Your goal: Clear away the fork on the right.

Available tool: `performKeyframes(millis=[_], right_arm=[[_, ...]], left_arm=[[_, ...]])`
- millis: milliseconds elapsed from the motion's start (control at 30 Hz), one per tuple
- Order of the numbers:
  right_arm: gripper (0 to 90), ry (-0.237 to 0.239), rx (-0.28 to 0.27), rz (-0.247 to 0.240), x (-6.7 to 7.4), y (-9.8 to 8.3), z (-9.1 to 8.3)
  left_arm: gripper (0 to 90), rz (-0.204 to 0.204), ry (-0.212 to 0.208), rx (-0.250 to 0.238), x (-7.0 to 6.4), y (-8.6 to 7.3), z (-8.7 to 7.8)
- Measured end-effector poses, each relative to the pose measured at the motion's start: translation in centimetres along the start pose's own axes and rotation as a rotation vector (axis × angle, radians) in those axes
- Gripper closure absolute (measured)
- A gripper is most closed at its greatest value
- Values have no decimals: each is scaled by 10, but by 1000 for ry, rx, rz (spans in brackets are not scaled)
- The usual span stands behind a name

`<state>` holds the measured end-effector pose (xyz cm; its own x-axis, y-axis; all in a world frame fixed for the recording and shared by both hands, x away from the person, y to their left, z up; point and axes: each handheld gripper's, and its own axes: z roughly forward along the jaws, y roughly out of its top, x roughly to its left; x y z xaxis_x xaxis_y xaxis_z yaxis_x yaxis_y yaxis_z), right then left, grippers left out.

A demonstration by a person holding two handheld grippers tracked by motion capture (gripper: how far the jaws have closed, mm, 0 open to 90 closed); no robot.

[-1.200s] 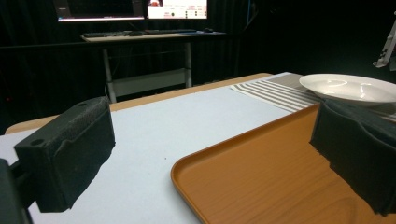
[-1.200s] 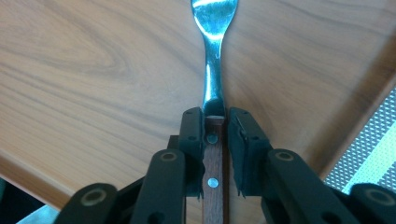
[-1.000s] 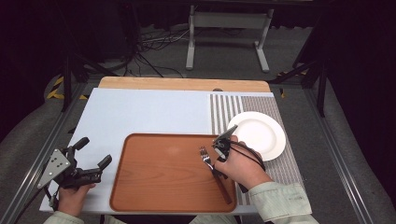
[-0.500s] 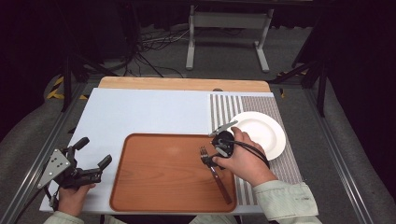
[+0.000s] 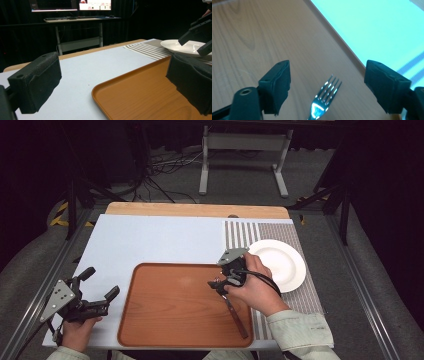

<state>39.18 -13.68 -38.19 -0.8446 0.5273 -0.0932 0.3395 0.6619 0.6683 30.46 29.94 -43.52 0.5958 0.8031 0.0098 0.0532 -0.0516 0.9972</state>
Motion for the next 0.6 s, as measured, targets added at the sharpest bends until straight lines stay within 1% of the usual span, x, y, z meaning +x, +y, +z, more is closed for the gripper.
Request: performKeyframes(millis=[100,200,233,300,400,500,600], right_arm=[[296,18,-13,-13,0,2,4],[371,34,-18,-32,0,2,9],[371,34,-18,-32,0,2,9],[475,50,-12,-44,0,2,13],[623,56,14,-78,1,1,18],[750,65,40,-104,0,1,23],[842,69,57,-115,0,0,27]], left_arm=[[5,0,3,-1,0,0,0],[5,0,2,-1,0,0,0],[5,0,2,-1,0,0,0],[5,1,2,-1,0,0,0],[5,0,0,1,0,0,0],[5,1,2,-1,0,0,0],[5,0,3,-1,0,0,0]])
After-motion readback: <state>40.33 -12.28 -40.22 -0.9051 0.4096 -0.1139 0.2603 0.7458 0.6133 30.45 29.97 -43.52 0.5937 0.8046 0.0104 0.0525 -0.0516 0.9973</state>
